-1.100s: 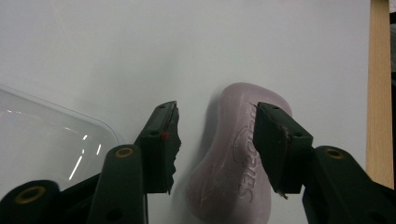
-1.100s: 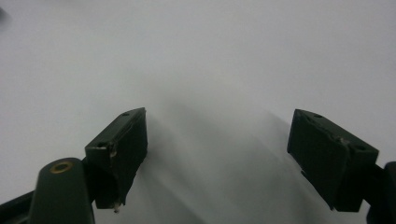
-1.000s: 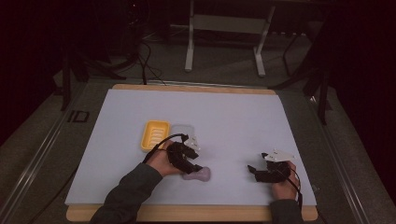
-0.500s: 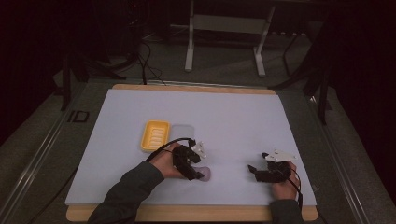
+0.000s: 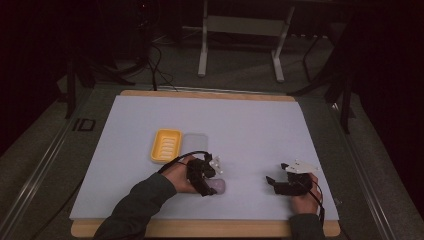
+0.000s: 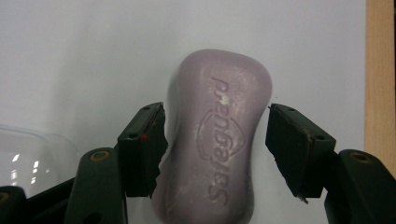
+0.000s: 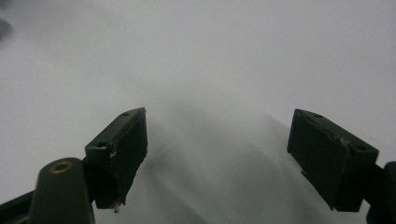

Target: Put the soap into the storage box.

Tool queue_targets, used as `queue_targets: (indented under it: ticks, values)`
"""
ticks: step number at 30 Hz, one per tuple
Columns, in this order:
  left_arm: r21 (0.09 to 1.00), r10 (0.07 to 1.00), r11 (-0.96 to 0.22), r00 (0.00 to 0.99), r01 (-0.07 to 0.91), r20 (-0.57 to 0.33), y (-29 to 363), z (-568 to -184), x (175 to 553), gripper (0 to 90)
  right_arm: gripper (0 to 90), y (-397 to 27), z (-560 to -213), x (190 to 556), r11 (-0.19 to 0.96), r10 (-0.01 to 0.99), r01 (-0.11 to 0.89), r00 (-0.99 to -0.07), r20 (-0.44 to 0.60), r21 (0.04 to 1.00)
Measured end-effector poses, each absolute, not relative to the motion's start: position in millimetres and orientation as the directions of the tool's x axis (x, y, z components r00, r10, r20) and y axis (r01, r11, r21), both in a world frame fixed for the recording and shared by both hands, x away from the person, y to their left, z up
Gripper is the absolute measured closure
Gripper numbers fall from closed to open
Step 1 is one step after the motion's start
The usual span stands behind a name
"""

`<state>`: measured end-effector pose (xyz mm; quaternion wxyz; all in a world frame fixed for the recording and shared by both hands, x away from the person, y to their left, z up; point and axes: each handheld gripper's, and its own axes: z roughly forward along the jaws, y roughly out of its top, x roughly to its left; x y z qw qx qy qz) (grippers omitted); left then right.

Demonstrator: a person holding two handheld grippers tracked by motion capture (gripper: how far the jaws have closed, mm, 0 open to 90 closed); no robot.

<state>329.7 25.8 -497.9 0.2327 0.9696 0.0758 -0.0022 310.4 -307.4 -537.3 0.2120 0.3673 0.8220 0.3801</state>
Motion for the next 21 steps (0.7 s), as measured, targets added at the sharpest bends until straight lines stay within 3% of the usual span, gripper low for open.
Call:
queue_targets:
  ticks: [21]
  values:
    - [0.352,0.106,-0.931,0.994,0.096,0.009,15,-502,328,43.2,19.8,-308,-537,310,0.432,0.767,0.441,-0.639,-0.063,0.787]
